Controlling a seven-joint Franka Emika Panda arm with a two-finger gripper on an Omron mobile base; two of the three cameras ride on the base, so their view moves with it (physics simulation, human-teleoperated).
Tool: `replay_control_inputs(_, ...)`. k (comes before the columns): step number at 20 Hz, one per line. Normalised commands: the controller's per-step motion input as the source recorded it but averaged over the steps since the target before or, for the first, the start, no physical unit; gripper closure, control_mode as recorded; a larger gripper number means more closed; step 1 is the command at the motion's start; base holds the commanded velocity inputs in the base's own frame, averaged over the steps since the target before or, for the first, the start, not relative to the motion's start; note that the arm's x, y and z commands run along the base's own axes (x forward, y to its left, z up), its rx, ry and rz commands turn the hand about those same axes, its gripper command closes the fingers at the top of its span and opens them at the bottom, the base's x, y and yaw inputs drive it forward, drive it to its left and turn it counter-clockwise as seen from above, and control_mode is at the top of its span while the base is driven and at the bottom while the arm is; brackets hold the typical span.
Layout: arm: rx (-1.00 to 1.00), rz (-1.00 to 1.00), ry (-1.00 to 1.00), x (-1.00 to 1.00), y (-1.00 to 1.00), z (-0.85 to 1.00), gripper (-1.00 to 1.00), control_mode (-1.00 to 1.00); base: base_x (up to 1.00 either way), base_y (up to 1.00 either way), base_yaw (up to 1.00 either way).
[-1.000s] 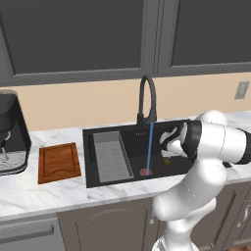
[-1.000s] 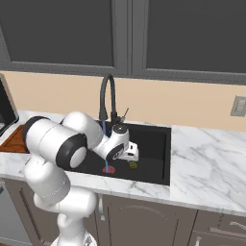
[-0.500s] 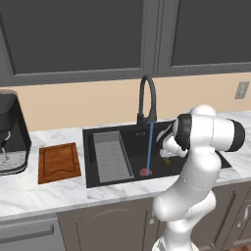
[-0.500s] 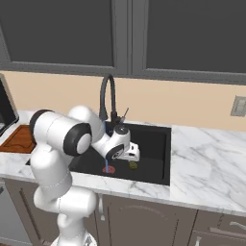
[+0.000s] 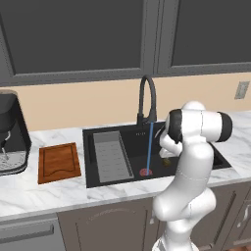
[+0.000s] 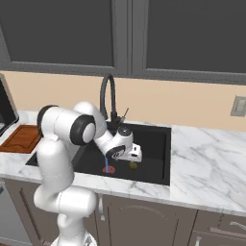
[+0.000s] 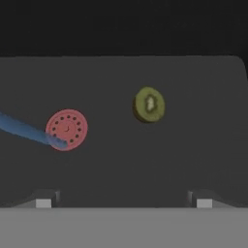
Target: Pick the kiwi from the sink and place it on the cutting board to airdry. Then turn off the sink faucet.
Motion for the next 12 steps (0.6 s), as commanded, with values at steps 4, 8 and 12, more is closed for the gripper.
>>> replay_control_inputs(4,0.00,0.00,0.00,0.24,-0.04,-0.21,-1.00,-1.00,0.00,0.00,0.00)
replay_control_inputs(8,0.00,0.00,0.00,0.31,0.00,-0.23,-1.00,-1.00,0.00,0.00,0.00)
replay_control_inputs(12,0.00,0.00,0.02,0.33,-0.01,-0.25,-1.00,-1.00,0.00,0.00,0.00)
